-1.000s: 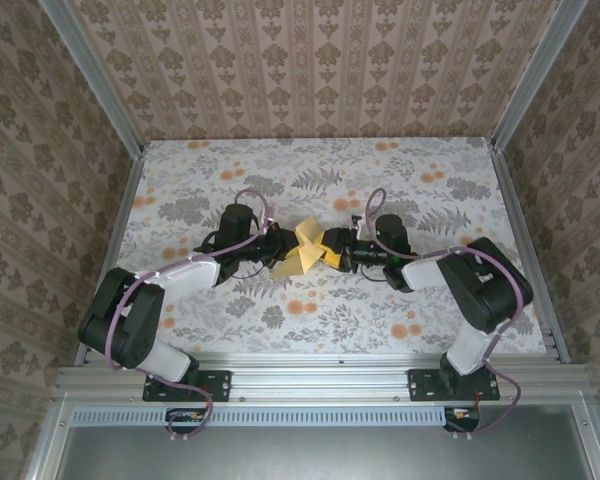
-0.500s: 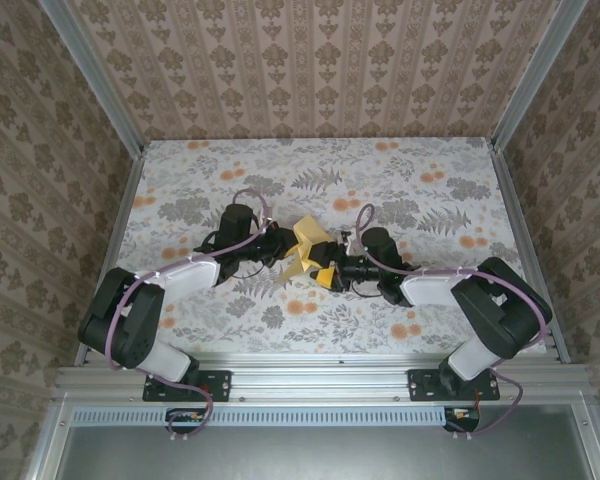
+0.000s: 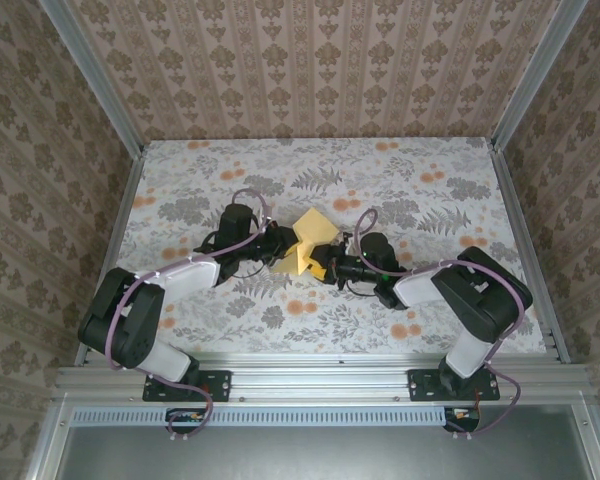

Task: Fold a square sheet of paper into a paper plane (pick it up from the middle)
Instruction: Turn over the paper at the center of the table.

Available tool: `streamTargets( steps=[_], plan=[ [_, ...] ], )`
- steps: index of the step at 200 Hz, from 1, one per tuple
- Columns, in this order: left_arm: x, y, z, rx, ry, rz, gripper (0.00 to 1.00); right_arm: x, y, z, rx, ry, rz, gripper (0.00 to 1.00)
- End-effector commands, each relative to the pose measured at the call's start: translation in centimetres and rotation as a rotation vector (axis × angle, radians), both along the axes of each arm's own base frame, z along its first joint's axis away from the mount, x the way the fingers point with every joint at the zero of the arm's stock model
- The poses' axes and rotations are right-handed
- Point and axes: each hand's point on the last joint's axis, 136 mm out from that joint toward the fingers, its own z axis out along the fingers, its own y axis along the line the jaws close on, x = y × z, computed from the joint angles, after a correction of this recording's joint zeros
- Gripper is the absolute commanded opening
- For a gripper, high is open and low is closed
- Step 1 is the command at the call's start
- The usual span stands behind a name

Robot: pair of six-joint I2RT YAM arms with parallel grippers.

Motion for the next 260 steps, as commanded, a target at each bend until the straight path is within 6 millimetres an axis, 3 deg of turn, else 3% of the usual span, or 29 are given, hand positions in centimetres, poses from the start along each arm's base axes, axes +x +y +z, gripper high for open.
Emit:
streamTargets(
  steps=[1,110,153,177,189,239,260],
  plan=[
    [0.0,0.3,-0.2,-0.002,0.001,0.012,0.12,0.3,0.1,1.0,0.037,-0.027,-0.025,0.29],
    [-0.5,1.0,-0.8,0.021,0.008,0.018,0.18,0.3,-0.4,1.1,0.036,-0.031,-0.029,0.13],
    [-0.7,1.6,-0.4,0.055,-0.009,0.004,0.42,-0.2,-1.8,0.0,-0.103,-0.051,0.012,0.05],
    [-0.6,2.3,0.4,0.090,-0.036,-0.015,0.56,-1.5,-4.2,-0.9,-0.384,-0.097,0.100,0.04],
    [-0.6,2.5,0.9,0.101,-0.050,-0.036,0.61,-2.5,-6.5,-1.8,-0.599,-0.111,0.167,0.04],
    [-0.7,2.0,3.5,0.108,-0.131,-0.138,0.76,-5.5,-15.1,-0.4,-1.114,-0.111,0.375,0.04],
    [-0.8,1.8,4.1,0.111,-0.155,-0.165,0.78,-6.1,-17.8,0.7,-1.273,-0.092,0.441,0.04]
  ],
)
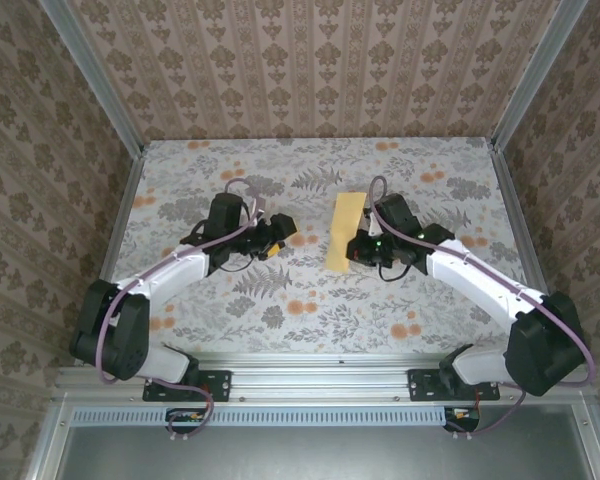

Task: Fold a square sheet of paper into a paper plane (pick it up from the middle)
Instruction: Turn over the paper at the center of the table.

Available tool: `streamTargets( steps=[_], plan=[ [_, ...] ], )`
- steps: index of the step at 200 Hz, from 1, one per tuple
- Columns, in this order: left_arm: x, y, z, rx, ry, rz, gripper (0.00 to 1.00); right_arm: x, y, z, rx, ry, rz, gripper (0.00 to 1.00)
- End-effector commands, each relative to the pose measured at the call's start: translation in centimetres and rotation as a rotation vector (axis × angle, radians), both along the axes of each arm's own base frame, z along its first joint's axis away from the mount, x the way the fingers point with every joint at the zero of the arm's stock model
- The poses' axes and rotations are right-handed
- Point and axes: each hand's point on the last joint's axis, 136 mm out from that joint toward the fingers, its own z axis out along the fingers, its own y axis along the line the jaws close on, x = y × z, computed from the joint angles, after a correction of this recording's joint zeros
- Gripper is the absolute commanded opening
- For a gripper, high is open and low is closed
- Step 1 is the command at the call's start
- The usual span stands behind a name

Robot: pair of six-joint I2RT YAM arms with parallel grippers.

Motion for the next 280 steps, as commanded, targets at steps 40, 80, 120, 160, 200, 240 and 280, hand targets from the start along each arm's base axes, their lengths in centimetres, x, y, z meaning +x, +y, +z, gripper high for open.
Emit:
streamTargets(
  steps=[40,80,120,160,200,240,280],
  plan=[
    [-0.8,0.5,1.3,0.001,-0.048,-0.081,0.81,-4.8,-9.6,-0.4,-0.685,0.217,0.145,0.07],
    [-1.0,1.8,0.4,-0.030,-0.008,-0.037,0.81,-3.2,-8.7,-0.6,-0.902,0.238,0.180,0.08],
    [-1.9,3.9,0.2,-0.018,0.004,-0.005,0.81,-1.9,-5.2,-2.0,-0.982,0.237,0.247,0.11],
    [-2.7,4.2,-0.3,-0.031,0.031,-0.010,0.81,-1.5,0.1,-4.5,-0.965,0.241,0.347,0.21],
    [-3.5,4.5,0.0,-0.018,0.030,-0.021,0.81,-1.5,4.5,-6.0,-0.855,0.215,0.407,0.25],
    [-4.0,4.9,-0.3,-0.006,0.033,-0.013,0.80,-1.5,7.6,-5.8,-0.666,0.158,0.425,0.28],
    [-3.5,3.7,-0.5,0.020,0.019,-0.027,0.78,-1.5,3.3,-3.8,-0.493,0.122,0.310,0.33]
  ],
)
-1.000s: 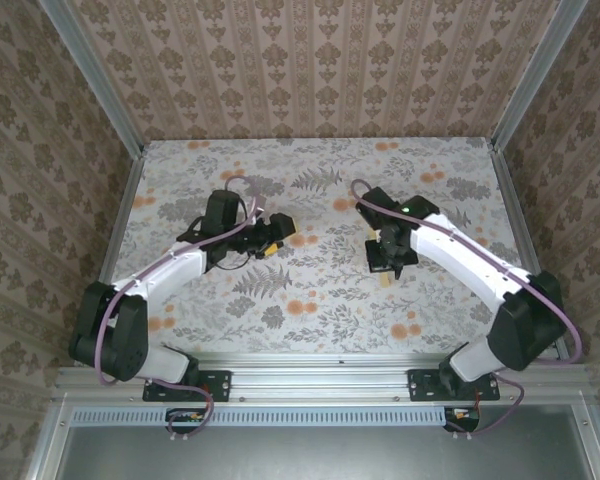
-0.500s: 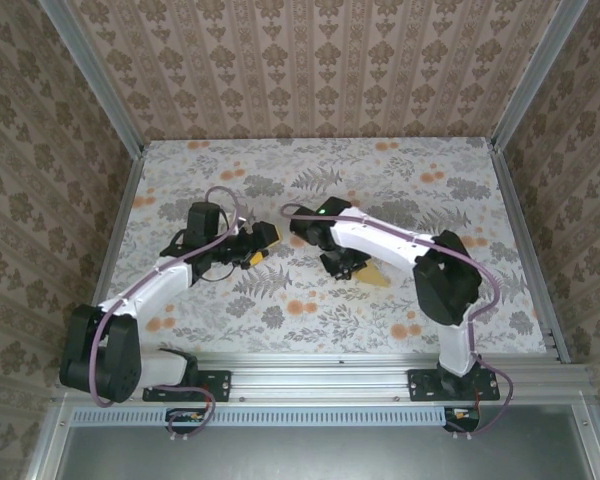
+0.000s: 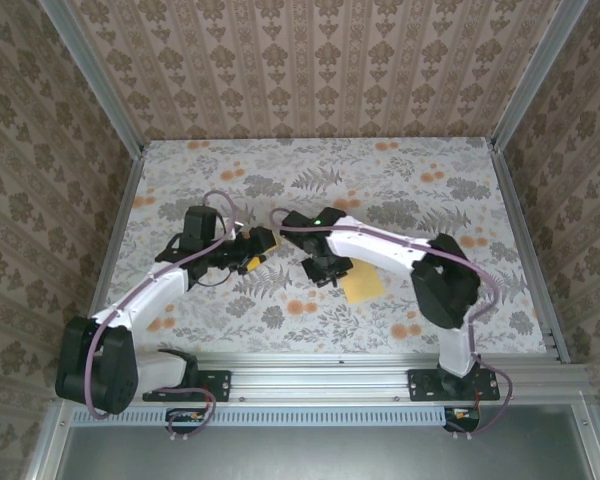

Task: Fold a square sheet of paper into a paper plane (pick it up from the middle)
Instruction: Turn over the paper at the center of the table.

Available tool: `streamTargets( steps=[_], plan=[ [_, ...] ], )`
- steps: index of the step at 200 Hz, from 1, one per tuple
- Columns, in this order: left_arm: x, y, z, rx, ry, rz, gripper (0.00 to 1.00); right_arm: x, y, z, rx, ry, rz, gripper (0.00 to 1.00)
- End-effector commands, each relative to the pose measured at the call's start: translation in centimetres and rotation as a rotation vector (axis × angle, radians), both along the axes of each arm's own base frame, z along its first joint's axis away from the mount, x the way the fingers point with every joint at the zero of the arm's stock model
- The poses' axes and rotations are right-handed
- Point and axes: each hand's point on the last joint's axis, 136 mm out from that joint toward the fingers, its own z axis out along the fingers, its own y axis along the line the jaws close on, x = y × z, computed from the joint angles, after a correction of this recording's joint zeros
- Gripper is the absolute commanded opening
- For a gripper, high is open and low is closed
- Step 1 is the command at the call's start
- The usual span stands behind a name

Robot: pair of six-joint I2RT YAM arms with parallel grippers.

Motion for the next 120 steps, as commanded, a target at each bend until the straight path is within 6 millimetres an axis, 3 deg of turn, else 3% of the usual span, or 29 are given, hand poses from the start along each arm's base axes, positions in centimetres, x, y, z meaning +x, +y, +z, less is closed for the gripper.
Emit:
streamTargets(
  steps=[1,21,39,70,120],
  plan=[
    [-0.1,-1.1,0.0,0.025,-0.027,-0.037,0.78,0.3,-2.2,2.4,0.164,-0.035,-0.075,0.33],
    [0.7,-3.3,0.1,0.054,-0.051,-0.078,0.75,-0.5,-5.7,2.0,0.238,-0.036,-0.163,0.41],
    [0.7,-6.6,0.0,0.075,-0.067,-0.156,0.70,-1.0,-8.0,1.6,0.324,-0.028,-0.242,0.44],
    [1.6,-11.0,-1.6,0.093,-0.055,-0.240,0.54,-1.8,-10.8,0.5,0.418,-0.014,-0.330,0.49],
    [0.7,-16.8,-4.7,0.216,-0.045,-0.368,0.47,-1.9,-13.6,-0.6,0.519,-0.039,-0.453,0.52]
  ],
)
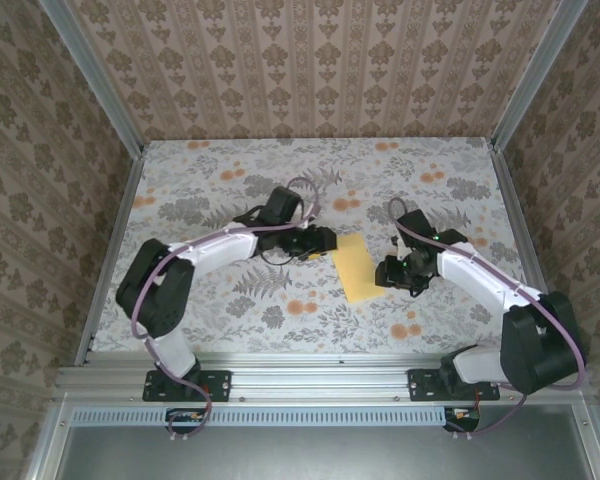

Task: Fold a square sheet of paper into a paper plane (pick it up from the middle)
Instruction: Turn over the paper at the center of the table, then third fold the triangle at the center of the table.

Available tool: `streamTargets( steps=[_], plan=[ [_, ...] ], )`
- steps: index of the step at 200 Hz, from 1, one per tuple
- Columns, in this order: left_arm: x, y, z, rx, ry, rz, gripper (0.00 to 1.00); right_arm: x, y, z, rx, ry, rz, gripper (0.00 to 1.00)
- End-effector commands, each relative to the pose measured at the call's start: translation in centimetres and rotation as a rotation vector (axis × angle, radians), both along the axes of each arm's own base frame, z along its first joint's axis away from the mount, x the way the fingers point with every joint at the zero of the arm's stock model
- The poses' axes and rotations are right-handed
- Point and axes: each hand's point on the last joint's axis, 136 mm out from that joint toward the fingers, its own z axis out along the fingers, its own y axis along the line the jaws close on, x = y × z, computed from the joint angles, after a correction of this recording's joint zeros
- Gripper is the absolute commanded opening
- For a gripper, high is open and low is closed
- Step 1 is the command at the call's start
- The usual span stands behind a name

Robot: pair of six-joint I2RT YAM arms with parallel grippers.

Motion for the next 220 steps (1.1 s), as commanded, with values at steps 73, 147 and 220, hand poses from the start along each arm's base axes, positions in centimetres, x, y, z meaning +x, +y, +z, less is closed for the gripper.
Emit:
streamTargets(
  steps=[73,147,220],
  plan=[
    [-2.1,-3.5,-6.4,0.283,-0.059,-0.172,0.33,0.3,-1.0,-0.7,0.194,-0.052,-0.113,0.54],
    [-2.8,-3.3,-9.7,0.406,-0.080,-0.242,0.20,0.7,-0.5,-1.8,0.244,-0.032,-0.135,0.54],
    [-3.0,-1.7,-12.2,0.507,-0.089,-0.268,0.18,1.5,0.0,-2.8,0.270,-0.021,-0.124,0.55]
  ],
)
